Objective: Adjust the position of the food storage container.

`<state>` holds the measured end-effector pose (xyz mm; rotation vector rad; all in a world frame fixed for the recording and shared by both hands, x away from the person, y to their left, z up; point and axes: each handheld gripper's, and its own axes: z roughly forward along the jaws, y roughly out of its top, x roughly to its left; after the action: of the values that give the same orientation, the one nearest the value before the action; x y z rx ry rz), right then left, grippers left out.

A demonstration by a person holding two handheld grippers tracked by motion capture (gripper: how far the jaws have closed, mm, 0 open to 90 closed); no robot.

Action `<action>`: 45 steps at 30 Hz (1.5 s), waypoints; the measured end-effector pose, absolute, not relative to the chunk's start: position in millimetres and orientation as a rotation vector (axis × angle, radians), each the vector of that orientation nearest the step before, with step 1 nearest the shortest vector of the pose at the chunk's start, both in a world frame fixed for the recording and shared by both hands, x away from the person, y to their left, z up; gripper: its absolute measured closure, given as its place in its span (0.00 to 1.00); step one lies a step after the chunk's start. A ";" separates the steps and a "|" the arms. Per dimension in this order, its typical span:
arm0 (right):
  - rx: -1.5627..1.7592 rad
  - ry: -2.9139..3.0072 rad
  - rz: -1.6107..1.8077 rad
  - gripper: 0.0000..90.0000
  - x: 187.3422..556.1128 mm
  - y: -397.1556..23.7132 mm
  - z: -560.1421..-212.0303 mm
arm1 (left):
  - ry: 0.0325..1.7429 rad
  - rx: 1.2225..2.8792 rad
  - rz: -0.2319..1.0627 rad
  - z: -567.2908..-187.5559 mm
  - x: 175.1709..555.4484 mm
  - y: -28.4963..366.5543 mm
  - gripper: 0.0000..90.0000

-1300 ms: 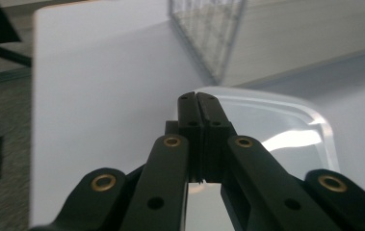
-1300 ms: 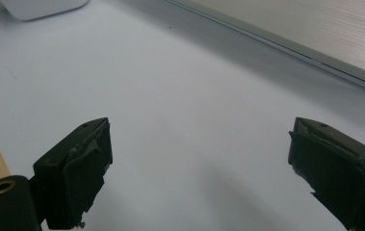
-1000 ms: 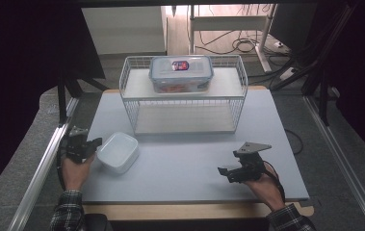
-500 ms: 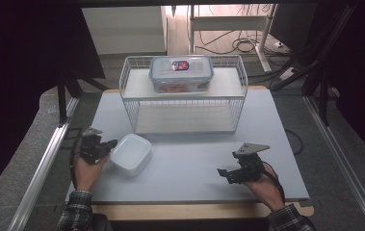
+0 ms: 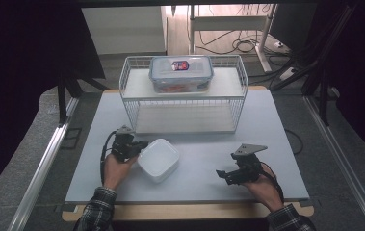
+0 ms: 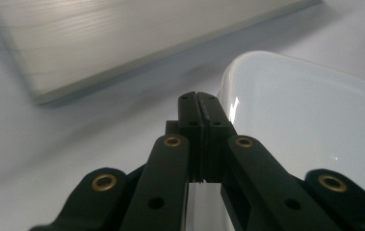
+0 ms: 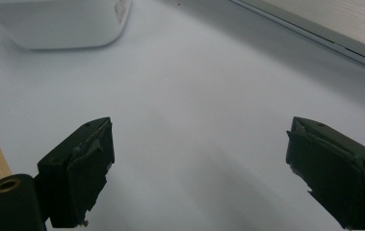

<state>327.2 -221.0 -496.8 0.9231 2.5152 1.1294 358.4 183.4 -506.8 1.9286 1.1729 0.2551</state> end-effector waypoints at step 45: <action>0.891 2.503 1.109 0.11 326.8 -221.0 -499.2 | 1.163 1.993 0.311 -518.1 329.3 147.6 0.98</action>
<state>326.8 -221.0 -499.2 0.8907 2.5035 1.1085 329.3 147.6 -518.1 1.9932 1.1631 0.3114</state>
